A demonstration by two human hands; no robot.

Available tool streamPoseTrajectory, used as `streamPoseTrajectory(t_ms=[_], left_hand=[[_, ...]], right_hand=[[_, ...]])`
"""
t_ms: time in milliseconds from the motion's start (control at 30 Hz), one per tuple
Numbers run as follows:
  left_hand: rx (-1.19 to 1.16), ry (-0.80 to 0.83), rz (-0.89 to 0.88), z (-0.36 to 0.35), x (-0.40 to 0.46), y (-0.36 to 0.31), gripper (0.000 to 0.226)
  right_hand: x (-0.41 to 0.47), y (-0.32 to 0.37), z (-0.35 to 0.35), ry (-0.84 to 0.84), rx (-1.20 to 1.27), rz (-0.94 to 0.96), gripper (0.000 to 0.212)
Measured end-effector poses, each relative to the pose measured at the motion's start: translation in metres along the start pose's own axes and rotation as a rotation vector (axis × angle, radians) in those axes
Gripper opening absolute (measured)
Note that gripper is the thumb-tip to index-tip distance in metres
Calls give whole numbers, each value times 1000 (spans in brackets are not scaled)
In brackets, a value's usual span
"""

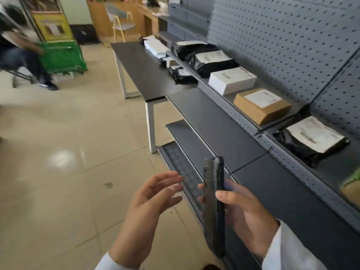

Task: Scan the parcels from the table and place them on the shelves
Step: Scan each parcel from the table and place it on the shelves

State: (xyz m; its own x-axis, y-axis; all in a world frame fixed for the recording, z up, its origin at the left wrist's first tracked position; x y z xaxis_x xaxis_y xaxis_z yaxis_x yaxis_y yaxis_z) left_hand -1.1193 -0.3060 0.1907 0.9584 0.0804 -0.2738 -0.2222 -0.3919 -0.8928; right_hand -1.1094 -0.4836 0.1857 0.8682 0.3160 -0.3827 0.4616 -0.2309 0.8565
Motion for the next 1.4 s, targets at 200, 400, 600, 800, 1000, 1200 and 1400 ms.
streamPoseTrajectory(t_ms=[200, 400, 600, 800, 1000, 1200, 1400], left_hand=[[-16, -188, 18, 69, 44, -12, 38], [20, -319, 17, 106, 130, -51, 40], [76, -383, 9, 129, 228, -111, 41], [49, -493, -11, 183, 281, -145, 32], [-35, -507, 24, 249, 358, -164, 27], [-53, -372, -4, 300, 466, -226, 24], [-41, -226, 34, 341, 574, -280, 22]], right_hand=[[99, -11, -46, 99, -127, -79, 54], [207, 4, -86, 196, -232, -128, 58], [316, 39, -117, 261, -354, -132, 51], [412, 55, -164, 298, -383, -129, 49], [505, 61, -211, 285, -405, -148, 66], [594, 77, -242, 103, -382, -210, 61], [652, 99, -255, -78, -244, -232, 41]])
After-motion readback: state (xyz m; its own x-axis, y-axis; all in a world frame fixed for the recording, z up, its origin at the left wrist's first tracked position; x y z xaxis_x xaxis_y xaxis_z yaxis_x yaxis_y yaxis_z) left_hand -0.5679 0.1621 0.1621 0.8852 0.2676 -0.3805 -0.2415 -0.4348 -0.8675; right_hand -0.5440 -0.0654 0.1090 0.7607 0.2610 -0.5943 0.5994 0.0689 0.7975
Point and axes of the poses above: each hand's wrist, its own x-axis towards the middle knuckle, its own z-axis out of the back of the hand, y = z × x, the point moved 10 cm from there along x, towards the middle knuckle, and after that the axes turned 3 degrees about -x, right-handed, at the moved point
